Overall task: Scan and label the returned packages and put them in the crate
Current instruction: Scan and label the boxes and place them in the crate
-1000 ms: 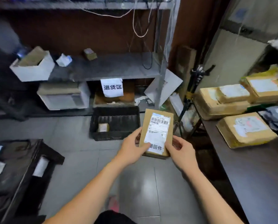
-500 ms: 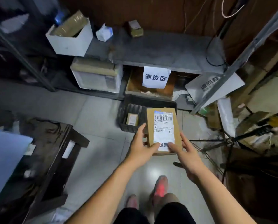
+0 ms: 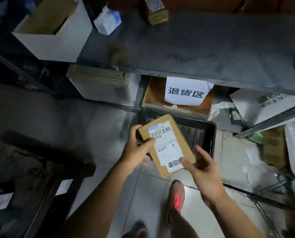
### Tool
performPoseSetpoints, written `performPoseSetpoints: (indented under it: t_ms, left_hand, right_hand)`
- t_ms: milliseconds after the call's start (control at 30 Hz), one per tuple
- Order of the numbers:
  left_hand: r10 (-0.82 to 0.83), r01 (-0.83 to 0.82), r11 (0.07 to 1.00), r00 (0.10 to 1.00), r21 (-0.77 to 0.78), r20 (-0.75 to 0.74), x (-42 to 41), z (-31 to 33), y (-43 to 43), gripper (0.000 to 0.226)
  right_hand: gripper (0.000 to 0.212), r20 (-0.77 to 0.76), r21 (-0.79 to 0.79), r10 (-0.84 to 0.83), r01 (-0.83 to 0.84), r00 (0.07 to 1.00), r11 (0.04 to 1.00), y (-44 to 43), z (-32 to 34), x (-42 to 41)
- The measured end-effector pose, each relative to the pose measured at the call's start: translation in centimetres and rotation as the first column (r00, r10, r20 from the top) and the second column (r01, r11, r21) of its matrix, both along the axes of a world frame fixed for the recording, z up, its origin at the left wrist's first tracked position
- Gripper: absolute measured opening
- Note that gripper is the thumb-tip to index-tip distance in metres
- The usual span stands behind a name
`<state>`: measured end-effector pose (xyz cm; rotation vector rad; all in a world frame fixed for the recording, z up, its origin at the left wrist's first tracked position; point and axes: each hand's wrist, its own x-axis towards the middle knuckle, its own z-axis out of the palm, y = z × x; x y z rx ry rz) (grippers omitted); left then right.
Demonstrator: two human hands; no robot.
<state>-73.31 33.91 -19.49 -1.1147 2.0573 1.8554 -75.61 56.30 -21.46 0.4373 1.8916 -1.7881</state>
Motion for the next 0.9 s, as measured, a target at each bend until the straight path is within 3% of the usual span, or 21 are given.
performPoseSetpoints:
  t_ms: [67,133,200,367,600,900]
  left_hand:
    - [0.012,-0.012,1.0,1.0,0.001,-0.002,-2.5,-4.0,-1.1,0.036]
    - [0.014,-0.014,0.999,1.0,-0.035,0.007,-3.9,-8.3,-1.8,0.032]
    - [-0.005,0.008,0.986,1.0,-0.164,0.015,-4.9,-12.5,-2.8,0.034]
    - [-0.103,0.127,0.946,0.99,-0.299,0.094,-7.9,-23.1,-7.4,0.037]
    - [-0.291,0.32,0.907,0.946,-0.272,0.143,-14.4,-38.3,-11.6,0.03]
    - [-0.339,0.384,0.858,0.922,-0.34,0.188,-19.2,-50.9,-12.9,0.031]
  right_hand:
    - [0.073,0.047,0.023,-0.197,0.196,0.979,0.98,-1.4,-3.2,-2.9]
    - [0.049,0.103,0.037,-0.334,0.332,0.937,0.943,-3.1,-6.6,-5.1]
    - [0.03,0.142,0.052,-0.363,0.359,0.921,0.932,-4.9,-10.3,-6.9]
    - [0.034,0.147,0.061,-0.171,0.163,0.974,0.985,-9.6,-20.7,-11.1]
    - [0.048,0.061,0.166,-0.002,-0.008,0.998,0.986,-13.8,-36.4,-18.4]
    - [0.047,0.064,0.284,0.108,-0.122,0.992,0.951,-15.8,-48.0,-23.1]
